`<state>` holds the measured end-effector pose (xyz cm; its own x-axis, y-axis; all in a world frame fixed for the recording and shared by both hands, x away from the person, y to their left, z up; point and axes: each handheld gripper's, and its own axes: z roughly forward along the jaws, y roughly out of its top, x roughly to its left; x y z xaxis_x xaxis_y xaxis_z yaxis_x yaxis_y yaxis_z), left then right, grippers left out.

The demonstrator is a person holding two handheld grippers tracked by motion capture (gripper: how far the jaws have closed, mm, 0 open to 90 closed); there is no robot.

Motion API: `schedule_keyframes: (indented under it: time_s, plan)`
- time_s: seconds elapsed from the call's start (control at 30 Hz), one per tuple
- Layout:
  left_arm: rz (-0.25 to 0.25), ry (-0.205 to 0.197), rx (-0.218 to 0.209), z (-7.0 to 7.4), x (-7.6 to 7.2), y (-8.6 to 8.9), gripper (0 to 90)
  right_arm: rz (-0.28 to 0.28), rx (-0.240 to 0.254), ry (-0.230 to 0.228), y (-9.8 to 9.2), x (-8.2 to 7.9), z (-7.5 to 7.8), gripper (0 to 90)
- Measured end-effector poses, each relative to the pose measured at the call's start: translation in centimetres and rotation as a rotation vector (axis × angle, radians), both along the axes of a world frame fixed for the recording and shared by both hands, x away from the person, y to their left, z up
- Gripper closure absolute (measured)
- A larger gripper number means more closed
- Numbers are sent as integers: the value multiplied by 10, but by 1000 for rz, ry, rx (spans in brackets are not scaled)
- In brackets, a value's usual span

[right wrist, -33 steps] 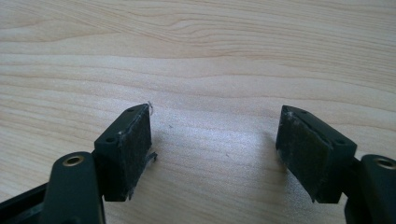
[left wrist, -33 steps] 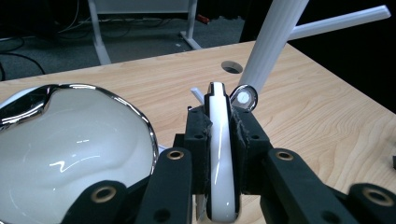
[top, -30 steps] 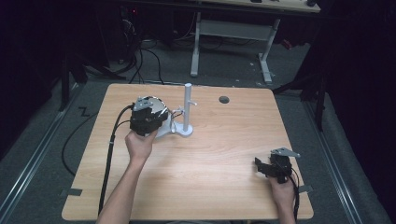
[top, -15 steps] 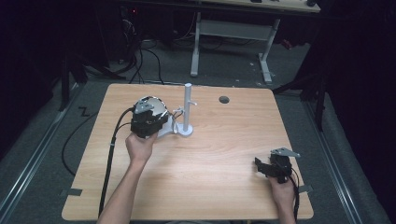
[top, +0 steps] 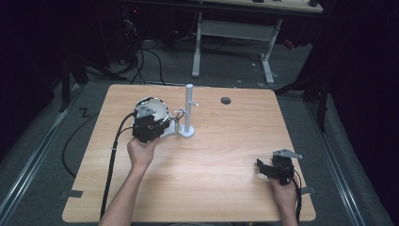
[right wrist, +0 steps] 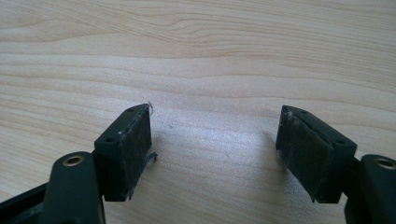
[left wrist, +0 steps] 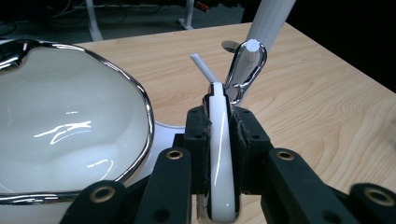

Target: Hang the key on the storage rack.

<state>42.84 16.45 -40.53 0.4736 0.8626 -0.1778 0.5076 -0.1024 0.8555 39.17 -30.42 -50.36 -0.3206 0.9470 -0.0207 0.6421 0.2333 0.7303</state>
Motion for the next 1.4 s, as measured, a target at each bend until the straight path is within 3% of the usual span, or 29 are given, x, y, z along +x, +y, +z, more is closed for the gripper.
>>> schedule_keyframes:
  time_s: [0.63,0.8,1.4]
  plan:
    - [-25,37,49,-19,4,-19,765,0,0,0,0,0,0,269]
    - [-25,43,96,-25,5,-25,760,1,0,0,0,0,0,269]
    - [-29,80,91,-40,6,-27,734,1,0,0,0,0,0,269]
